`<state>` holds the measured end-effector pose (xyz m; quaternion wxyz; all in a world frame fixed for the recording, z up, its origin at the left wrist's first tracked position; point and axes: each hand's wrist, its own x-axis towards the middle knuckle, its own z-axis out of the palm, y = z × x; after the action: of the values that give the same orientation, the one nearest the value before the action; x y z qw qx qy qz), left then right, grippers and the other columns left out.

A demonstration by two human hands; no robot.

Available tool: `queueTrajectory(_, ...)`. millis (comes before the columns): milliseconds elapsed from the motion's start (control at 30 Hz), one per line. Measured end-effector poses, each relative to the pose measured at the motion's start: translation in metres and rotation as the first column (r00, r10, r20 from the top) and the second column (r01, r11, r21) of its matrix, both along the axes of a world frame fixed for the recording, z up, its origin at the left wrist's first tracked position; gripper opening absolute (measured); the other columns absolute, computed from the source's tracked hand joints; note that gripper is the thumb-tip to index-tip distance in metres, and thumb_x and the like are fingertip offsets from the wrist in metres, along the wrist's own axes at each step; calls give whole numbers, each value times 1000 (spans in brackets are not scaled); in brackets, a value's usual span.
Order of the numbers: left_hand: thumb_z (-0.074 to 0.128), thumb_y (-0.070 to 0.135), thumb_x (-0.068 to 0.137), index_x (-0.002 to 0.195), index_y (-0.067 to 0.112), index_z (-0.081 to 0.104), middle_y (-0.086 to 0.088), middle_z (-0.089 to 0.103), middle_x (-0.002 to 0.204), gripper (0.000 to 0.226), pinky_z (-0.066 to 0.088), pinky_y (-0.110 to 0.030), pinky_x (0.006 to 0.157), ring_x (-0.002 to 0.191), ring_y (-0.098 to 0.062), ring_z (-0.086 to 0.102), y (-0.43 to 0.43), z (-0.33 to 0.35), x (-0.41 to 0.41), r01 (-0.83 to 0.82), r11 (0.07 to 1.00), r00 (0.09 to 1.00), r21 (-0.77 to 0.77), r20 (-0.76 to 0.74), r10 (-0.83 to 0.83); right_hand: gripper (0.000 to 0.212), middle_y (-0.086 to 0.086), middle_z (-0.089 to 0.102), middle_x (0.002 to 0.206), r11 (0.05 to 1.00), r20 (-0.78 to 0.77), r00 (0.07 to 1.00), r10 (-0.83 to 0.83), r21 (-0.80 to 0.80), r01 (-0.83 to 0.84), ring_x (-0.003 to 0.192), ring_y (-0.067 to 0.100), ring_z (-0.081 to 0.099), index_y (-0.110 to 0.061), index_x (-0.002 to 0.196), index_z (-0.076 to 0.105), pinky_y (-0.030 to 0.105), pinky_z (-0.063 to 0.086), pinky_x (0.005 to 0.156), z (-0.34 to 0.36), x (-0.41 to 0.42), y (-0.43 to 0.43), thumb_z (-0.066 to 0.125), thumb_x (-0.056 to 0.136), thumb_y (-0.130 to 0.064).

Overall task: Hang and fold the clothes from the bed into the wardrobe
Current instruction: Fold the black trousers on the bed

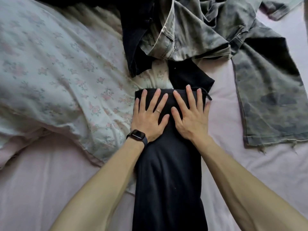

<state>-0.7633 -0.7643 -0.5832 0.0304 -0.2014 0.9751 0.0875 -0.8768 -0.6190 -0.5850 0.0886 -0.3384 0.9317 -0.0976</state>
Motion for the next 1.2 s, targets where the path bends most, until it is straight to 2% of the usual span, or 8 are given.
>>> queueTrajectory(200,33,44,102,160,26,3,-3,-6,168,68,3,-54,123,154,-30,-6,21,35,22,29,999,998,-28,55,-27,66,2,-12,168,979,59,979,-193,-61,196,155,22,-10,-36,160,3,64,2,120,37,46,23,33,103,-47)
queueTrajectory(500,30,41,98,158,26,24,0,10,166,62,10,-55,121,153,-19,11,116,55,170,47,995,957,90,282,-70,61,1,7,169,988,82,991,103,110,-112,155,21,11,-22,160,21,58,16,121,43,203,126,33,102,-37)
queueTrajectory(633,11,48,102,155,33,-14,3,-15,165,61,-16,-53,118,152,-16,-14,77,50,177,125,990,915,68,378,-142,63,5,5,169,959,59,989,-136,257,116,156,23,-1,-23,161,15,62,9,121,43,160,138,27,103,-44)
queueTrajectory(700,20,44,103,158,26,-7,0,-8,167,64,-10,-54,120,153,-19,-10,79,57,177,109,993,936,51,330,-120,65,9,3,169,949,47,973,-227,233,211,156,24,-3,-18,161,15,63,7,121,52,153,141,27,103,-44)
queueTrajectory(833,32,42,100,159,17,16,-2,9,168,66,7,-54,121,154,-21,4,124,70,183,129,985,968,115,202,-150,65,7,7,169,994,-11,997,71,78,-70,156,23,6,-20,161,16,56,6,123,63,198,146,31,102,-42)
queueTrajectory(933,28,44,101,159,21,16,1,4,167,64,3,-53,121,154,-21,6,149,67,208,147,976,934,163,302,-192,62,3,8,169,958,34,962,271,92,-273,155,22,11,-21,161,18,58,20,120,53,234,172,36,104,-40)
queueTrajectory(1067,15,42,104,159,23,-3,3,-11,166,61,-8,-54,119,154,-19,-5,140,68,236,83,990,906,113,406,-122,62,6,8,169,971,47,996,70,225,-79,155,26,10,-20,160,20,63,15,120,48,235,204,33,103,-42)
queueTrajectory(1200,26,44,100,158,13,22,-5,10,167,66,11,-55,120,154,-22,10,141,81,251,109,988,944,110,299,-137,69,13,10,168,978,65,987,-150,156,138,155,29,9,-8,159,19,61,9,122,59,244,210,32,101,-42)
